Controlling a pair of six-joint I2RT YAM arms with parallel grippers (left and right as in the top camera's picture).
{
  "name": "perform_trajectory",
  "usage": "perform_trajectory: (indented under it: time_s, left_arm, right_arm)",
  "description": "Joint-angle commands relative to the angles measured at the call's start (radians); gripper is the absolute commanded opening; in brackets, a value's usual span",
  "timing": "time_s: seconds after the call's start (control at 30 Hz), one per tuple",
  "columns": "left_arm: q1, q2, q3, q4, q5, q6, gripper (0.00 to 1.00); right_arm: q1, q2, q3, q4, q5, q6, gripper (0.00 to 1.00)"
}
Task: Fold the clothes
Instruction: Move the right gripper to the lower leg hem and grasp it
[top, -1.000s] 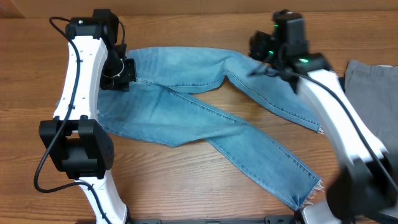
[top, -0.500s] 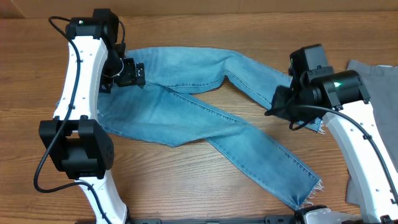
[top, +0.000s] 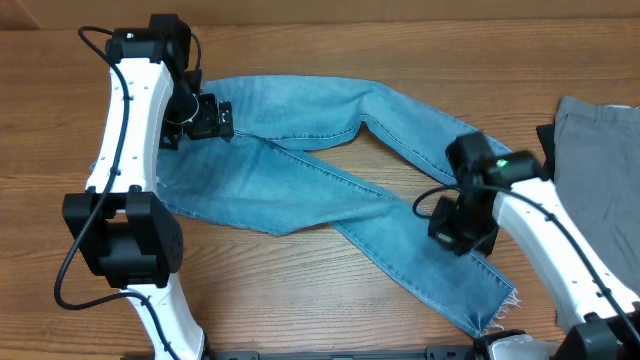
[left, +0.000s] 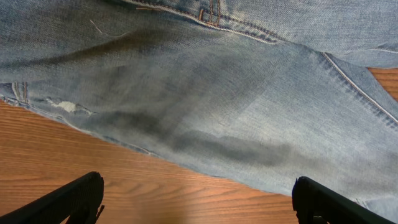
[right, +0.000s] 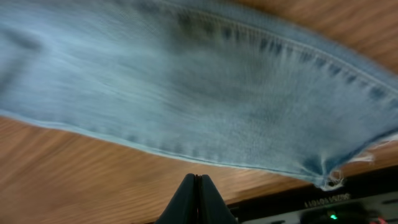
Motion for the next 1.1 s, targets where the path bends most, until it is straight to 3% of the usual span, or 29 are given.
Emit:
perform_trajectory:
  time_s: [0.0,0.33,1.07]
  left_arm:
    - [-0.008,0.003,0.010,0.002,-0.010,-0.002,1.00]
    - [-0.008,0.003,0.010,0.002,-0.010,-0.002,1.00]
    - [-0.007,0.003,0.010,0.002,-0.010,-0.002,1.00]
  right_arm:
    - [0.006,-0.005,-0.119,0.076,-0.042,0.027,0.04]
    - [0.006,0.016,-0.297,0.324,-0.011,0.120,0.04]
    - [-0.024,0.249,-0.306,0.545,0.022,0.197,0.04]
